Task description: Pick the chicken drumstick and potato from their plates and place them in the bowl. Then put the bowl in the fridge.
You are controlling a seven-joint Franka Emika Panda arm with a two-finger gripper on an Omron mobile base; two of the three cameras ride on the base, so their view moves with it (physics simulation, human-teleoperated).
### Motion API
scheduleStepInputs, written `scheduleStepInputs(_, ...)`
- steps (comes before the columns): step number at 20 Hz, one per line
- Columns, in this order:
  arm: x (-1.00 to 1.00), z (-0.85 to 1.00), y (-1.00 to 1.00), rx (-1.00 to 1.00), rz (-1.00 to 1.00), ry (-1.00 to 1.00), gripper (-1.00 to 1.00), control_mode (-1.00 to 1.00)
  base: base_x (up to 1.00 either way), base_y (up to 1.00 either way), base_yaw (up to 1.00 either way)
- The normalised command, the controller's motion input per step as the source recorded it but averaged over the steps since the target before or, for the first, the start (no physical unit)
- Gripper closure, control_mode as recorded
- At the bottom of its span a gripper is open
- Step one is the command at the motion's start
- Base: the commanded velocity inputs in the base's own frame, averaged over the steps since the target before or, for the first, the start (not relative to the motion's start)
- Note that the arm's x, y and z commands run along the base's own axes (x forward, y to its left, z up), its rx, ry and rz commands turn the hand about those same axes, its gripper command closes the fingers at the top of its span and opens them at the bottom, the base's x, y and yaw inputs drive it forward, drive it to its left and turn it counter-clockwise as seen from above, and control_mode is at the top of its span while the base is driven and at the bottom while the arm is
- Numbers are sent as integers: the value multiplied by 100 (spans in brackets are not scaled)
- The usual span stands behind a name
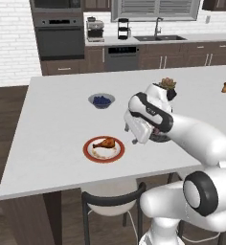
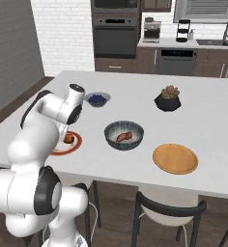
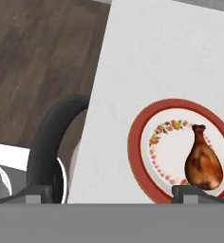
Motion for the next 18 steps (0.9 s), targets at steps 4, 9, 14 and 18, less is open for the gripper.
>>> scheduleStepInputs(4, 37, -44, 9, 9, 2, 0, -100, -100, 0, 0, 0)
scheduleStepInputs(9, 53, -6, 19, 0, 0, 0, -100, -100, 0, 0, 0)
scheduleStepInputs(14, 47, 0, 13, 0, 0, 11, -100, -100, 0, 0, 0)
scheduleStepInputs(18, 32, -11, 4, 0, 4, 3, -100, -100, 0, 0, 0)
